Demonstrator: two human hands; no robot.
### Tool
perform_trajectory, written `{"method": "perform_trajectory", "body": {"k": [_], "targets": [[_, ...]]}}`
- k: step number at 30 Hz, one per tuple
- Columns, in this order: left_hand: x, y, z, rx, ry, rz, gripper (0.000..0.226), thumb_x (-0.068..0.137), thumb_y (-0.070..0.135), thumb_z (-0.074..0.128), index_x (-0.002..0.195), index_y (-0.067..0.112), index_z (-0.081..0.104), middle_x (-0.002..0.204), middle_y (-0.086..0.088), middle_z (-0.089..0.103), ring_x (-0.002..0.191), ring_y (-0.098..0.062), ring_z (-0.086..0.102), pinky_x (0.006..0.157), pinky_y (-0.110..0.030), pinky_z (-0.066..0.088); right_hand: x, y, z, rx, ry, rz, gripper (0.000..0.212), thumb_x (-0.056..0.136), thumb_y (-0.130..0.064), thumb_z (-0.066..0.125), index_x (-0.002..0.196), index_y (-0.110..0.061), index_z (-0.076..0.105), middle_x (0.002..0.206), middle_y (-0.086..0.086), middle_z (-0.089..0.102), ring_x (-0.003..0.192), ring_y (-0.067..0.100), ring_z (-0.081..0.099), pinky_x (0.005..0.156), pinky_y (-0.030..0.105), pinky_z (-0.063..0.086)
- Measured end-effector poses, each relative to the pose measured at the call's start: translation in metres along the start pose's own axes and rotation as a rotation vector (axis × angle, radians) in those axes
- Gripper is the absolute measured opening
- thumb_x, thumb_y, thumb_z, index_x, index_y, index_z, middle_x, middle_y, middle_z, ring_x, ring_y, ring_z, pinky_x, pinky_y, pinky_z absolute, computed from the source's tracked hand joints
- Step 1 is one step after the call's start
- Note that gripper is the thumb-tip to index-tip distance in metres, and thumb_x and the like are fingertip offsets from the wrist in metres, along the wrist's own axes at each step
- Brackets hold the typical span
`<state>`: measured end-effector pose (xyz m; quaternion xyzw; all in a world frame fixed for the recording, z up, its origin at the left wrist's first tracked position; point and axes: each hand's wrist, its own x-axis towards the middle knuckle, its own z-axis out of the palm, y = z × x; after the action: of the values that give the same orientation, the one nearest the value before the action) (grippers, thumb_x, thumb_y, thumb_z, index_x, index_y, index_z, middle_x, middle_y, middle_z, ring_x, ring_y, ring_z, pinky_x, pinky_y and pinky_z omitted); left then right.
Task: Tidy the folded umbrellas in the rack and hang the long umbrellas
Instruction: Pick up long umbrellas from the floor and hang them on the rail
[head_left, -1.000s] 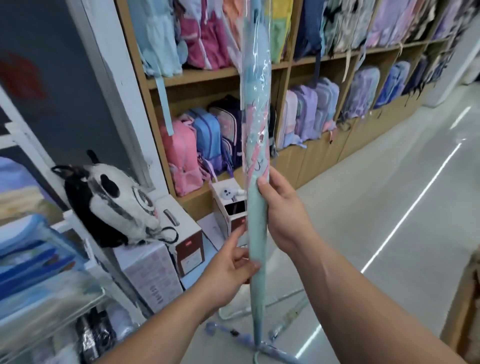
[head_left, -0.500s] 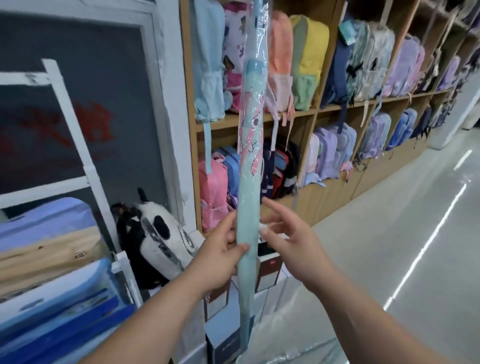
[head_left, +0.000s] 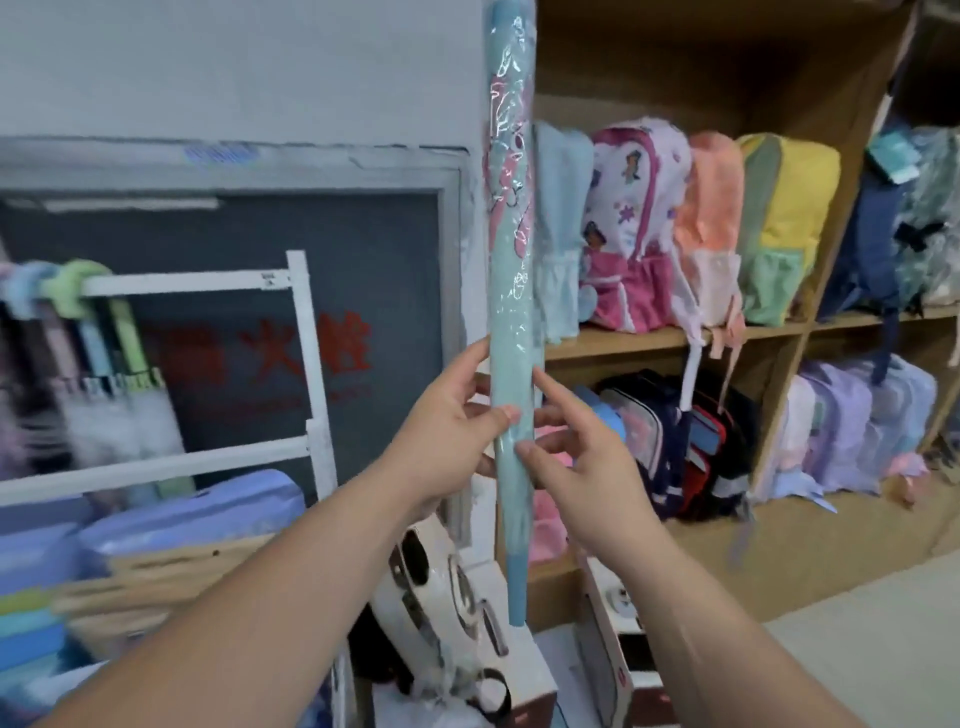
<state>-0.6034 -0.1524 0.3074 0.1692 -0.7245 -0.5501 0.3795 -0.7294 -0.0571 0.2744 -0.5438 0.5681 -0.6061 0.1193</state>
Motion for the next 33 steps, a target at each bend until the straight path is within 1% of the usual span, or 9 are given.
{"method": "perform_trajectory", "body": {"k": [3,8,12,16,18,20,25,29,33], "targets": [[0.024,0.015,-0.014,0.046,0.079,0.044,0.059,0.099,0.000,0.057,0.134,0.048,0.053,0.118,-0.010,0.067,0.090,-0.019,0.074,0.055,-0.030,0.057,0.040,0.000,0.006,0.017,-0.026,-0.073,0.070,0.090,-0.008,0.069,0.140,-0.052,0.047,0.106,-0.011,0.064,0.079,0.011,0.063,0.082,0.037,0.060],[0.054,0.036,-0.048,0.082,0.188,0.063,0.058,0.100,-0.001,0.055,0.134,0.046,0.054,0.119,-0.007,0.069,0.106,-0.028,0.073,0.063,-0.037,0.059,0.099,-0.010,0.031,0.087,-0.134,-0.177,0.068,0.093,-0.008,0.065,0.144,-0.048,0.043,0.099,-0.031,0.060,0.080,0.017,0.065,0.068,0.030,0.059],[0.066,0.058,-0.088,0.138,0.300,0.074,0.059,0.099,-0.004,0.053,0.136,0.042,0.053,0.120,-0.005,0.069,0.104,-0.027,0.074,0.054,-0.034,0.056,0.140,-0.029,0.067,0.135,-0.221,-0.228,0.068,0.096,-0.011,0.062,0.147,-0.049,0.038,0.101,-0.015,0.065,0.076,0.007,0.067,0.067,0.021,0.055],[0.070,0.080,-0.133,0.171,0.387,0.083,0.057,0.099,-0.004,0.054,0.130,0.044,0.057,0.120,-0.007,0.068,0.102,-0.030,0.074,0.070,-0.060,0.062,0.172,-0.052,0.108,0.111,-0.274,-0.282,0.068,0.097,-0.017,0.060,0.146,-0.056,0.033,0.102,-0.012,0.066,0.075,0.010,0.070,0.069,0.026,0.059],[0.071,0.088,-0.157,0.172,0.402,0.089,0.054,0.099,-0.003,0.055,0.131,0.040,0.058,0.120,-0.010,0.067,0.101,-0.032,0.074,0.063,-0.050,0.062,0.185,-0.062,0.129,0.100,-0.309,-0.295,0.068,0.098,-0.021,0.059,0.143,-0.063,0.029,0.099,-0.007,0.066,0.073,0.014,0.071,0.070,0.033,0.061],[0.071,0.093,-0.183,0.167,0.408,0.094,0.054,0.098,-0.003,0.055,0.132,0.040,0.059,0.120,-0.013,0.066,0.096,-0.029,0.074,0.061,-0.042,0.060,0.196,-0.071,0.151,0.075,-0.320,-0.311,0.068,0.099,-0.023,0.058,0.142,-0.066,0.027,0.093,-0.004,0.067,0.069,0.009,0.068,0.067,0.031,0.059],[0.071,0.100,-0.252,0.170,0.387,0.127,0.058,0.099,-0.004,0.054,0.139,0.037,0.054,0.120,-0.013,0.066,0.085,-0.016,0.074,0.057,-0.037,0.059,0.212,-0.094,0.210,0.046,-0.330,-0.331,0.071,0.099,-0.025,0.057,0.141,-0.069,0.020,0.092,0.002,0.065,0.073,0.012,0.067,0.071,0.034,0.061],[0.075,0.113,-0.302,0.162,0.363,0.138,0.058,0.099,-0.004,0.054,0.139,0.038,0.055,0.120,-0.015,0.065,0.097,-0.030,0.075,0.061,-0.043,0.061,0.228,-0.117,0.252,-0.047,-0.308,-0.373,0.076,0.101,-0.021,0.054,0.149,-0.061,0.010,0.098,-0.006,0.065,0.078,0.012,0.068,0.075,0.030,0.059],[0.085,0.120,-0.339,0.195,0.331,0.148,0.068,0.099,-0.004,0.053,0.147,0.044,0.042,0.120,-0.012,0.067,0.098,-0.029,0.075,0.070,-0.054,0.063,0.243,-0.131,0.288,-0.038,-0.225,-0.352,0.077,0.099,-0.017,0.054,0.148,-0.062,0.014,0.097,-0.002,0.064,0.077,0.019,0.067,0.077,0.041,0.061]]}}
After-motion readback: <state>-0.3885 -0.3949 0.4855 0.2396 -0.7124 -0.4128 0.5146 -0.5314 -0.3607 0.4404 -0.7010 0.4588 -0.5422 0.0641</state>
